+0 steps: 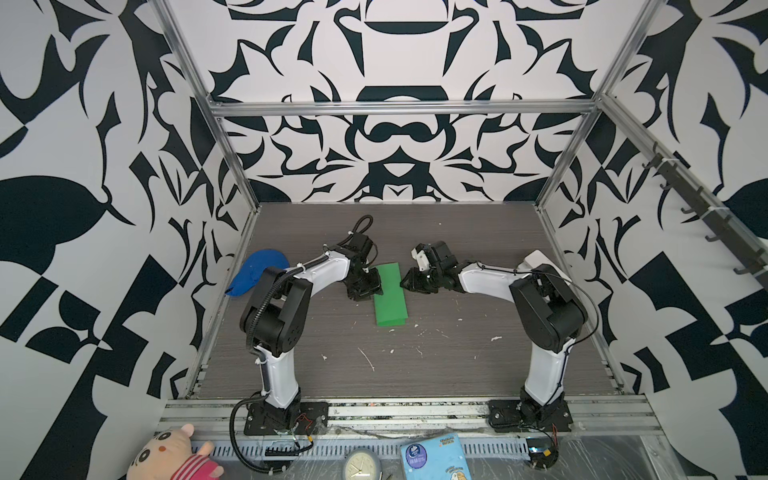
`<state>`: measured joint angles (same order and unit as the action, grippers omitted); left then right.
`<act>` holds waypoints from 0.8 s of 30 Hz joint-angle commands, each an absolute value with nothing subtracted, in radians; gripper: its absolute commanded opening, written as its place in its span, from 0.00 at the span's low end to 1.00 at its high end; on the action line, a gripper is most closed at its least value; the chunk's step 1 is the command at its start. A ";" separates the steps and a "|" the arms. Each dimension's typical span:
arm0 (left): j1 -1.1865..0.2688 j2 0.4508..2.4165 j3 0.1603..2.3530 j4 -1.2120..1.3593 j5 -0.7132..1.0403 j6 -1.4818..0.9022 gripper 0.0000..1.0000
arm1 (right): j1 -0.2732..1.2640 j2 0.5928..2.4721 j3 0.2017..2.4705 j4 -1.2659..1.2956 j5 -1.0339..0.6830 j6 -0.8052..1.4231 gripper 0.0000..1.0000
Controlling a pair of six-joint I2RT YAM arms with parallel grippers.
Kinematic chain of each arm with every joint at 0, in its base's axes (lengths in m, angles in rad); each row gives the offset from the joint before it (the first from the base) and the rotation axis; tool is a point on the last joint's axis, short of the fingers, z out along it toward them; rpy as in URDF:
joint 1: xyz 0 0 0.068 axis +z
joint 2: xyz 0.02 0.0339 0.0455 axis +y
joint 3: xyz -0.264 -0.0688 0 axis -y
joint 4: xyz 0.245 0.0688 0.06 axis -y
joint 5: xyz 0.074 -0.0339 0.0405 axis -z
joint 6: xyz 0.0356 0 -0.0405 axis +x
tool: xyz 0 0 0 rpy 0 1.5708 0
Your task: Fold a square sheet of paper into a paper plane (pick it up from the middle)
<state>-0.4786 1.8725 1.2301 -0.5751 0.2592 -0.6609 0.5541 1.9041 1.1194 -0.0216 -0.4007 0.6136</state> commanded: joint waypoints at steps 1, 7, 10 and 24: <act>-0.474 1.854 1.214 -0.572 0.275 -0.657 0.45 | 0.558 1.909 1.153 -0.023 -0.448 0.600 0.34; -0.473 1.864 1.219 -0.578 0.269 -0.651 0.45 | 0.558 1.939 1.171 -0.010 -0.510 0.605 0.27; -0.473 1.870 1.224 -0.589 0.262 -0.651 0.45 | 0.558 1.950 1.180 -0.014 -0.511 0.607 0.23; -0.474 1.839 1.234 -0.595 0.257 -0.659 0.50 | 0.558 1.998 1.221 -0.041 -0.515 0.593 0.08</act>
